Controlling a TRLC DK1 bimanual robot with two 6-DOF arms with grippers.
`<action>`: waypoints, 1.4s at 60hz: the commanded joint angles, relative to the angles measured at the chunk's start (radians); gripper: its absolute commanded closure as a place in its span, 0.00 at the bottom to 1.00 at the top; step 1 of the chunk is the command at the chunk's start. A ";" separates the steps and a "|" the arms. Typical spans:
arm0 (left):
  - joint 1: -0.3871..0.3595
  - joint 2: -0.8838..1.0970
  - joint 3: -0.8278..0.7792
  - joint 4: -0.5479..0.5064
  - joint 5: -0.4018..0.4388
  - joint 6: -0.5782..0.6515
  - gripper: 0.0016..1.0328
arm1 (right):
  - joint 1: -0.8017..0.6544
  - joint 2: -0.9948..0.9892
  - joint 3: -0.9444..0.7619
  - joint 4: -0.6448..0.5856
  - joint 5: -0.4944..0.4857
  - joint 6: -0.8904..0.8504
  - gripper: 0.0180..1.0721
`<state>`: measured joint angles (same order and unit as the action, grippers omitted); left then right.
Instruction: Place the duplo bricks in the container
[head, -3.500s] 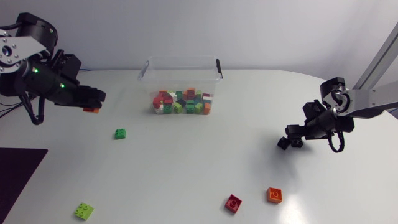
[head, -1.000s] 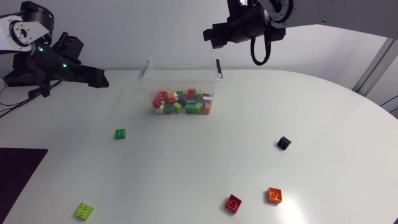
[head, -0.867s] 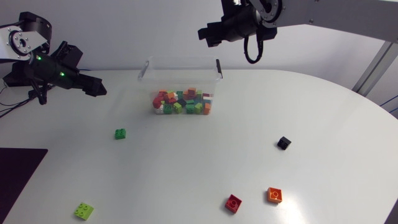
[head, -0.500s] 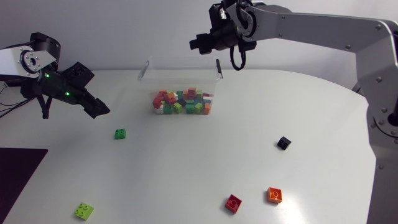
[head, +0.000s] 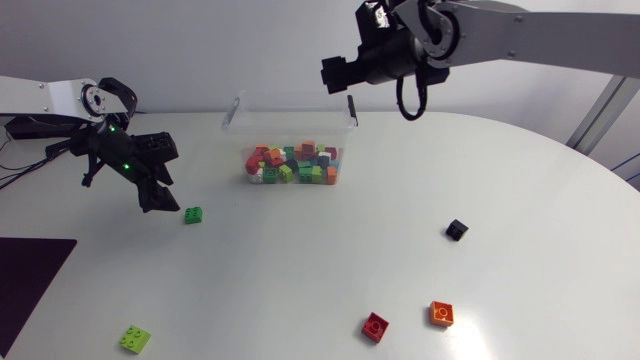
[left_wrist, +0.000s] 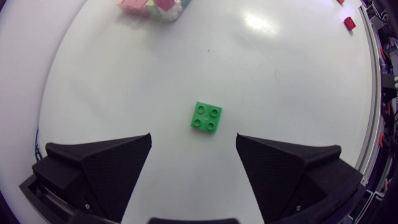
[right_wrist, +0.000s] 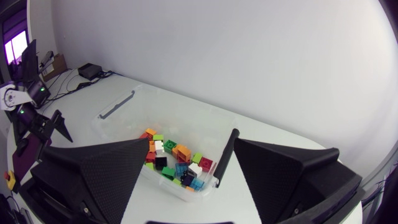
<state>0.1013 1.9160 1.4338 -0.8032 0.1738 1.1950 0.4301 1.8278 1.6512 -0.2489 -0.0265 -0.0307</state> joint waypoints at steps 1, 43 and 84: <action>-0.015 0.051 0.062 -0.033 -0.013 0.066 0.10 | -0.007 -0.087 -0.106 0.030 -0.007 -0.020 0.05; -0.080 0.222 0.096 -0.013 -0.083 0.123 0.14 | -0.068 -0.532 -0.740 0.092 -0.036 -0.081 0.05; -0.060 0.106 0.030 -0.030 -0.051 0.092 0.87 | -0.429 -0.562 -0.906 -0.052 -0.174 -0.241 0.05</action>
<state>0.0322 2.0983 1.4876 -0.8150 0.1043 1.2835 0.0437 1.2125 0.7765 -0.2916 -0.1844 -0.2096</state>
